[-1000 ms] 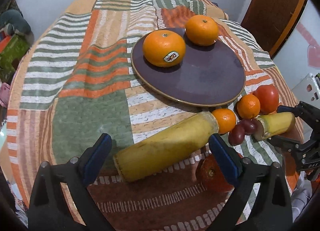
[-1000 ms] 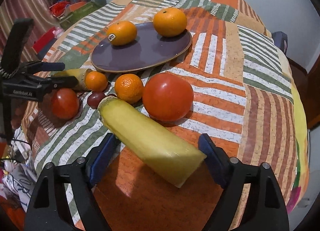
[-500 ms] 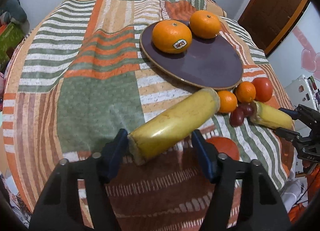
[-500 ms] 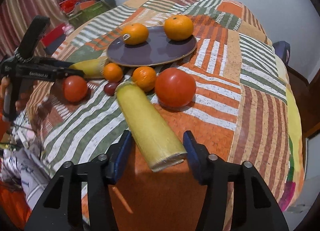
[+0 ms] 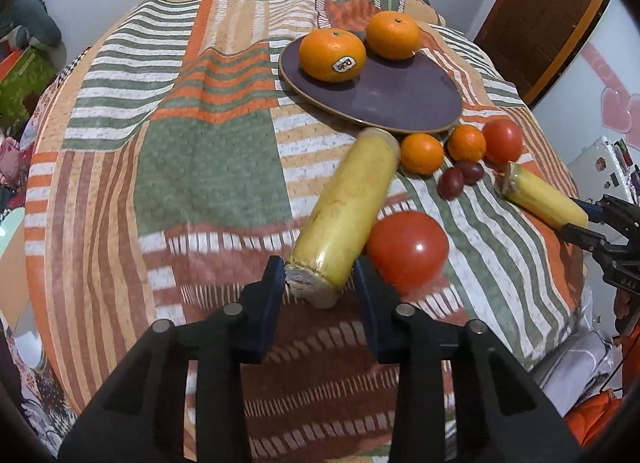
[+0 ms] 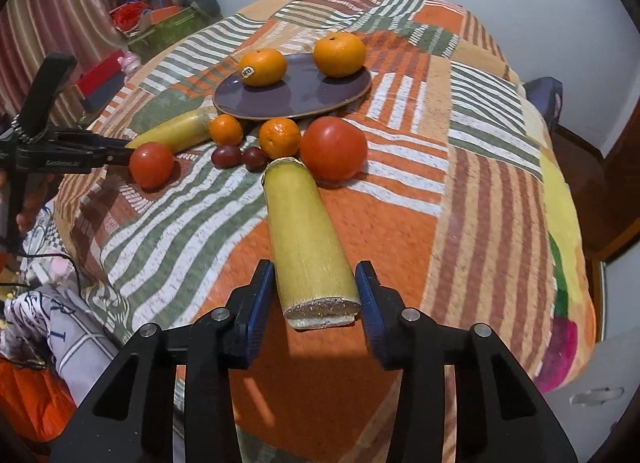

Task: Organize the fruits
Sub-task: 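Lift the yellow cylinder upright with the right tool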

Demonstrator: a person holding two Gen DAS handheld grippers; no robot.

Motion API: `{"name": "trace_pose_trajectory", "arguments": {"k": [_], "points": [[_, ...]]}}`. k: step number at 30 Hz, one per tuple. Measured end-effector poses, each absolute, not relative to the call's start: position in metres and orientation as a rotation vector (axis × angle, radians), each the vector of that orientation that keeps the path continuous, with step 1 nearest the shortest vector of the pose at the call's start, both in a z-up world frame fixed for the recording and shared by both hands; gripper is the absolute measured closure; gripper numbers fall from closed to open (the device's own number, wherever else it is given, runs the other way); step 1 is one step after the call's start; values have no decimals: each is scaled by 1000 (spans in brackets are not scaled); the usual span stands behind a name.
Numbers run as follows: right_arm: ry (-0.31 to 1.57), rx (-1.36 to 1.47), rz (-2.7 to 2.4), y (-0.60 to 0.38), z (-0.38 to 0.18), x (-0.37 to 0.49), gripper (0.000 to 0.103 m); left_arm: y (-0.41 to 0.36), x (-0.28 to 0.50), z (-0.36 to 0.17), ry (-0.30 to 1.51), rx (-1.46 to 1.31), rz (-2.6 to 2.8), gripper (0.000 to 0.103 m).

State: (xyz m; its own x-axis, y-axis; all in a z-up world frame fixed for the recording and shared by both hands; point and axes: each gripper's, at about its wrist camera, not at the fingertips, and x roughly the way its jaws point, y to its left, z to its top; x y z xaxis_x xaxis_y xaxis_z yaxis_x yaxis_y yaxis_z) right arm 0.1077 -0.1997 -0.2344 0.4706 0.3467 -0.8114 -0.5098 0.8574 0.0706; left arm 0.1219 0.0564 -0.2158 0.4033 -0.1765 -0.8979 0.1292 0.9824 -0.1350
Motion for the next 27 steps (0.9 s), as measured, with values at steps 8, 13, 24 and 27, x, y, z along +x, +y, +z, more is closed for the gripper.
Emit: {"name": "trace_pose_trajectory", "arguments": {"k": [8, 13, 24, 27], "points": [[972, -200, 525, -200, -233, 112, 64, 58, 109, -210, 1155, -50, -168, 72], [981, -201, 521, -199, -234, 115, 63, 59, 109, -191, 1097, 8, -128, 71], [956, -187, 518, -194, -231, 135, 53, 47, 143, -214, 1140, 43, -181, 52], [981, -177, 548, -185, -238, 145, 53, 43, 150, -218, 1137, 46, -167, 52]]}}
